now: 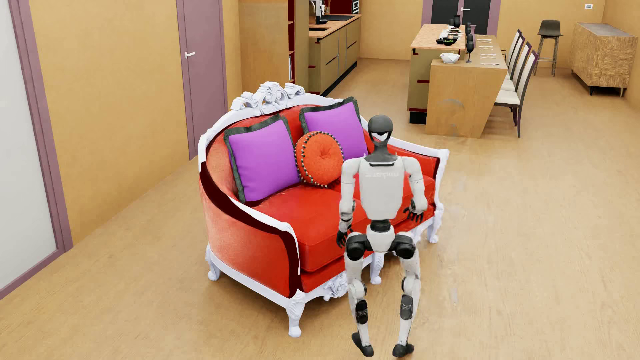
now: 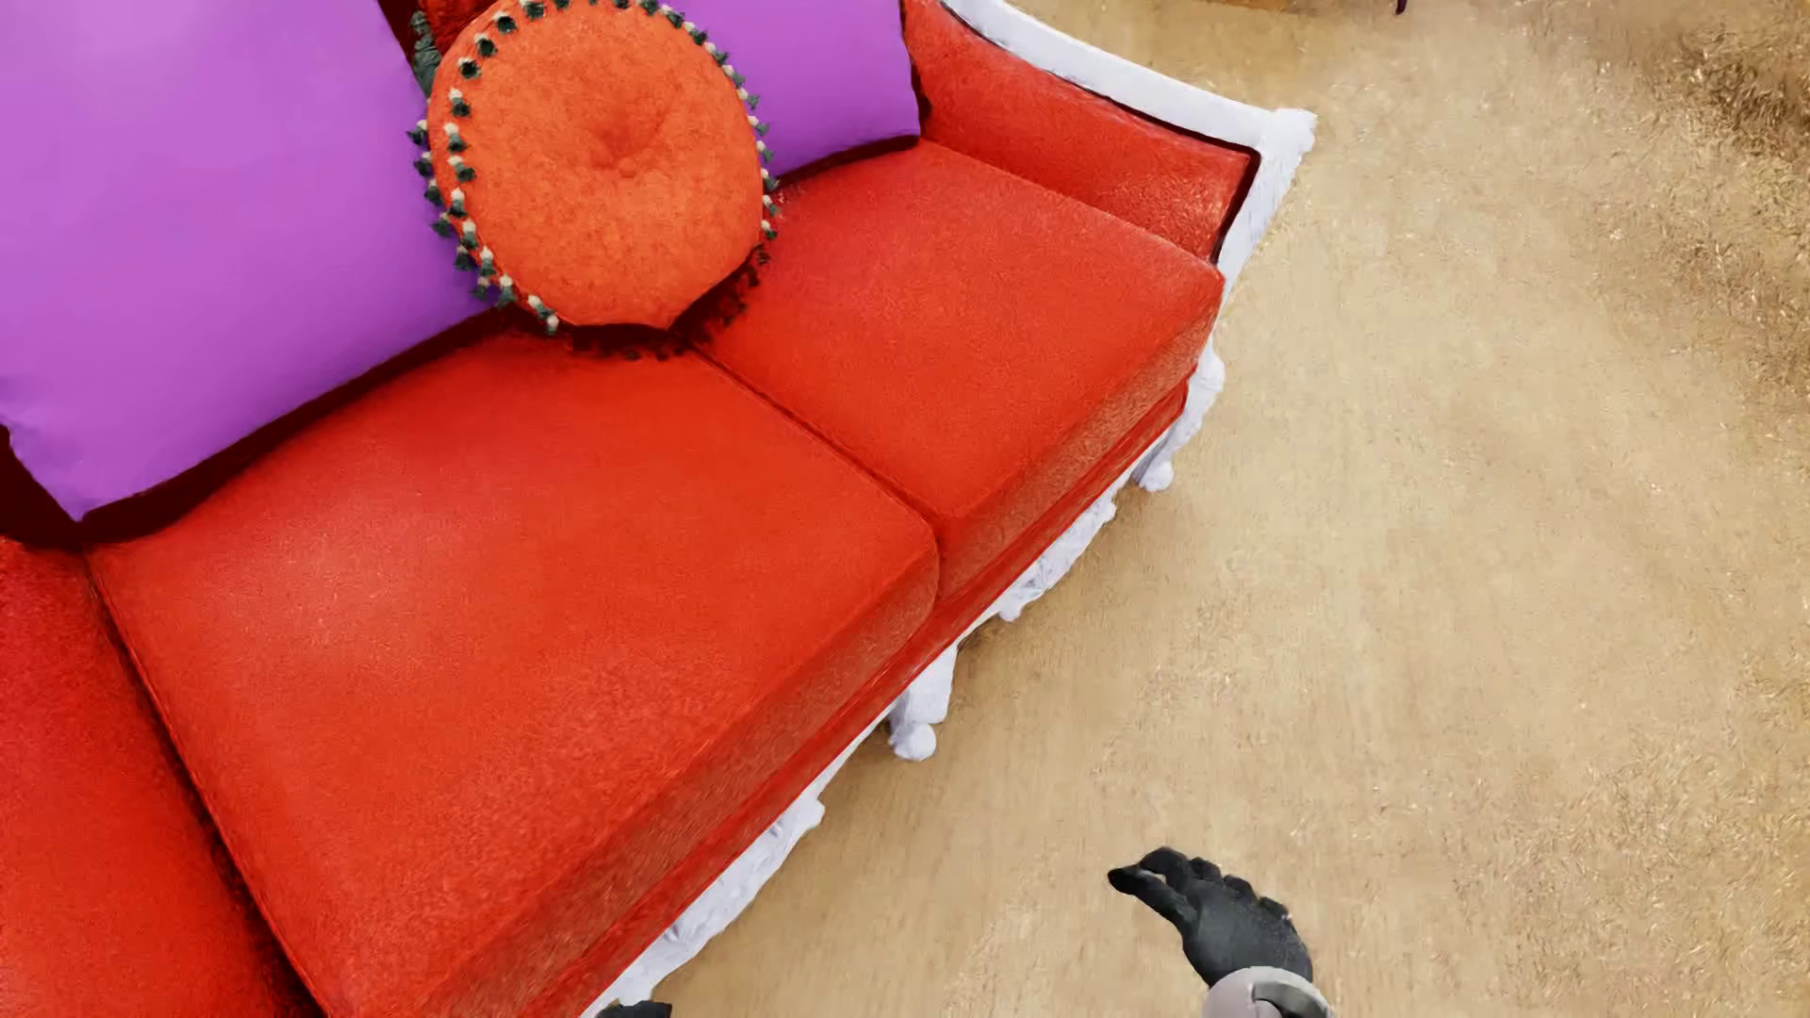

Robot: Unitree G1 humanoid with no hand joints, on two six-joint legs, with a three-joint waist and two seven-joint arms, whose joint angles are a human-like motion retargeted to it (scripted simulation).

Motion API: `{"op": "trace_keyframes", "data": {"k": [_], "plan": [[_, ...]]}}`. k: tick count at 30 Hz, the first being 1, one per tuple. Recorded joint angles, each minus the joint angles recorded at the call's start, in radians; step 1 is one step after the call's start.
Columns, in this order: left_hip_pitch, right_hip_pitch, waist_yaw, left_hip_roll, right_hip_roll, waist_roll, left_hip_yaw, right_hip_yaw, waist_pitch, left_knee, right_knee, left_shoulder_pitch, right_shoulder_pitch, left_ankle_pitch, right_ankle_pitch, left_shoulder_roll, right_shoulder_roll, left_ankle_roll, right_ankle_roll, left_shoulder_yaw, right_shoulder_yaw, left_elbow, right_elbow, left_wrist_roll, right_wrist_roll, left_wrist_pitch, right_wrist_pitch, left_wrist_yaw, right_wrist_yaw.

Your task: Head to the sofa

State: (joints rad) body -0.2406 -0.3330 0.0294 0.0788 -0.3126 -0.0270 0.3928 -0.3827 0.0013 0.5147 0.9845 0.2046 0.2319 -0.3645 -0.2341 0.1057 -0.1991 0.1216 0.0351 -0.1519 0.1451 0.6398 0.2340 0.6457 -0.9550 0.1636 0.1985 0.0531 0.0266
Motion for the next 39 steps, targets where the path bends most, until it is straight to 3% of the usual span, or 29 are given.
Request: {"op": "trace_keyframes", "data": {"k": [2, 5, 8, 9, 11, 14, 16, 18, 19, 20, 21, 23, 24, 25, 26, 28, 29, 31, 32, 34, 36, 38, 39], "plan": [[0.026, -0.054, -0.007, -0.024, -0.031, -0.01, -0.056, 0.073, -0.001, -0.021, 0.02, -0.019, 0.008, 0.013, 0.0, 0.018, 0.007, -0.024, 0.058, -0.023, -0.01, 0.043, 0.153, 0.008, 0.067, 0.016, 0.02, -0.019, 0.01], [0.062, -0.063, -0.015, -0.05, -0.031, -0.022, -0.141, 0.225, -0.006, -0.077, -0.231, -0.031, 0.039, 0.01, 0.011, 0.015, 0.004, -0.062, 0.081, 0.019, 0.001, 0.072, 0.347, -0.006, 0.148, 0.022, 0.081, 0.005, 0.022], [0.058, -0.003, -0.028, -0.065, 0.09, -0.044, -0.261, 0.586, -0.015, -0.104, -0.527, -0.029, 0.098, 0.016, 0.139, 0.015, 0.042, -0.12, 0.165, 0.088, 0.003, 0.088, 0.497, -0.027, 0.238, 0.002, 0.144, 0.036, 0.017], [0.042, 0.009, -0.024, -0.067, 0.08, -0.054, -0.301, 0.575, -0.016, -0.098, -0.538, -0.036, 0.126, 0.016, 0.118, 0.019, 0.054, -0.142, 0.193, 0.108, 0.017, 0.094, 0.529, -0.026, 0.255, 0.004, 0.152, 0.04, 0.029], [0.001, 0.033, -0.017, -0.059, 0.058, -0.074, -0.381, 0.436, -0.015, -0.09, -0.557, -0.053, 0.162, 0.02, 0.043, 0.023, 0.08, -0.189, 0.158, 0.163, 0.072, 0.095, 0.566, -0.037, 0.262, 0.018, 0.149, 0.065, 0.084], [-0.045, 0.054, -0.011, -0.016, 0.094, -0.077, -0.483, 0.321, -0.009, -0.105, -0.592, -0.042, 0.131, 0.042, 0.003, 0.008, 0.071, -0.251, 0.106, 0.264, 0.172, 0.065, 0.594, -0.079, 0.24, 0.017, 0.128, 0.112, 0.143], [-0.084, 0.051, -0.008, 0.027, 0.139, -0.062, -0.539, 0.262, -0.002, -0.104, -0.592, -0.019, 0.066, 0.049, -0.009, -0.005, 0.039, -0.265, 0.075, 0.294, 0.221, 0.047, 0.595, -0.08, 0.218, 0.005, 0.133, 0.103, 0.114], [-0.133, 0.04, -0.007, 0.056, 0.177, -0.042, -0.577, 0.219, 0.009, -0.064, -0.581, 0.004, 0.004, 0.062, -0.02, -0.012, -0.006, -0.231, 0.048, 0.285, 0.207, 0.036, 0.553, -0.035, 0.219, -0.01, 0.139, 0.063, 0.052], [-0.163, 0.034, -0.006, 0.077, 0.191, -0.03, -0.534, 0.204, 0.014, -0.017, -0.572, 0.011, -0.024, 0.066, -0.024, -0.016, -0.015, -0.178, 0.038, 0.274, 0.168, 0.038, 0.522, -0.012, 0.238, -0.01, 0.148, 0.038, 0.0], [-0.187, 0.028, -0.006, 0.123, 0.2, -0.017, -0.388, 0.194, 0.018, 0.037, -0.565, 0.016, -0.048, 0.076, -0.026, -0.025, -0.02, -0.117, 0.029, 0.274, 0.111, 0.044, 0.488, 0.003, 0.274, -0.008, 0.153, 0.015, -0.058], [-0.203, 0.02, 0.0, 0.135, 0.208, -0.007, -0.306, 0.193, 0.019, 0.11, -0.55, 0.014, -0.071, 0.031, -0.033, -0.042, -0.021, -0.101, 0.022, 0.28, 0.054, 0.043, 0.456, 0.005, 0.315, 0.011, 0.15, 0.006, -0.109], [-0.218, 0.017, 0.011, 0.049, 0.219, 0.008, -0.292, 0.197, 0.017, 0.234, -0.54, 0.03, -0.104, 0.004, -0.038, -0.059, -0.036, -0.261, 0.009, 0.299, -0.017, 0.043, 0.388, 0.0, 0.373, 0.013, 0.119, 0.016, -0.165], [-0.202, 0.022, 0.011, 0.012, 0.221, 0.013, -0.259, 0.196, 0.013, 0.228, -0.55, 0.033, -0.11, 0.026, -0.036, -0.062, -0.048, -0.196, 0.003, 0.295, -0.034, 0.047, 0.344, 0.007, 0.383, 0.016, 0.097, 0.011, -0.176], [-0.16, 0.026, 0.006, 0.036, 0.224, 0.018, -0.155, 0.195, 0.007, 0.164, -0.559, 0.034, -0.111, 0.011, -0.031, -0.062, -0.054, -0.13, -0.002, 0.289, -0.049, 0.053, 0.303, 0.015, 0.385, 0.022, 0.078, -0.003, -0.183], [-0.11, 0.024, 0.004, 0.044, 0.229, 0.023, -0.094, 0.198, 0.001, 0.078, -0.559, 0.032, -0.11, -0.011, -0.03, -0.059, -0.052, -0.099, -0.006, 0.282, -0.065, 0.061, 0.268, 0.021, 0.385, 0.029, 0.064, -0.016, -0.192], [-0.04, -0.005, 0.001, 0.019, 0.227, 0.026, -0.088, 0.214, -0.002, -0.055, -0.498, 0.02, -0.099, -0.017, -0.047, -0.047, -0.043, -0.106, -0.013, 0.24, -0.083, 0.085, 0.222, 0.043, 0.369, 0.038, 0.05, -0.027, -0.199], [-0.017, -0.046, -0.002, 0.012, 0.219, 0.023, -0.081, 0.227, 0.001, -0.096, -0.419, 0.013, -0.095, -0.014, -0.049, -0.034, -0.043, -0.117, 0.003, 0.205, -0.073, 0.091, 0.216, 0.06, 0.339, 0.035, 0.047, -0.032, -0.183], [0.002, -0.139, -0.007, 0.004, 0.194, 0.015, -0.066, 0.275, 0.008, -0.12, -0.237, -0.001, -0.087, -0.004, -0.054, 0.0, -0.054, -0.133, 0.125, 0.14, -0.03, 0.089, 0.236, 0.076, 0.242, 0.019, 0.051, -0.038, -0.115], [0.008, -0.173, -0.008, 0.0, 0.166, 0.01, -0.069, 0.287, 0.01, -0.127, -0.17, -0.011, -0.077, 0.001, -0.05, 0.017, -0.052, -0.139, 0.144, 0.119, -0.018, 0.084, 0.261, 0.072, 0.206, 0.017, 0.059, -0.032, -0.079], [0.017, -0.185, -0.009, -0.007, 0.023, 0.005, -0.095, 0.2, 0.007, -0.151, -0.153, -0.031, -0.05, 0.019, -0.034, 0.036, -0.027, -0.152, 0.056, 0.114, -0.02, 0.063, 0.33, 0.044, 0.184, 0.021, 0.089, -0.01, -0.021], [0.026, -0.146, -0.015, -0.011, -0.101, 0.004, -0.13, 0.118, 0.003, -0.17, -0.271, -0.031, -0.02, 0.033, 0.033, 0.036, -0.009, -0.168, 0.025, 0.139, -0.028, 0.024, 0.401, -0.003, 0.181, 0.012, 0.121, 0.023, 0.018], [0.045, -0.094, -0.021, -0.007, -0.133, 0.003, -0.165, 0.135, 0.0, -0.188, -0.432, -0.017, -0.006, 0.043, 0.111, 0.026, -0.001, -0.189, -0.012, 0.169, -0.01, -0.004, 0.477, -0.033, 0.184, -0.016, 0.141, 0.047, 0.043], [0.054, -0.066, -0.023, 0.001, -0.123, 0.002, -0.18, 0.173, -0.002, -0.192, -0.502, -0.01, -0.001, 0.044, 0.162, 0.025, -0.001, -0.202, 0.012, 0.174, 0.003, -0.01, 0.509, -0.04, 0.189, -0.024, 0.143, 0.05, 0.058]]}}
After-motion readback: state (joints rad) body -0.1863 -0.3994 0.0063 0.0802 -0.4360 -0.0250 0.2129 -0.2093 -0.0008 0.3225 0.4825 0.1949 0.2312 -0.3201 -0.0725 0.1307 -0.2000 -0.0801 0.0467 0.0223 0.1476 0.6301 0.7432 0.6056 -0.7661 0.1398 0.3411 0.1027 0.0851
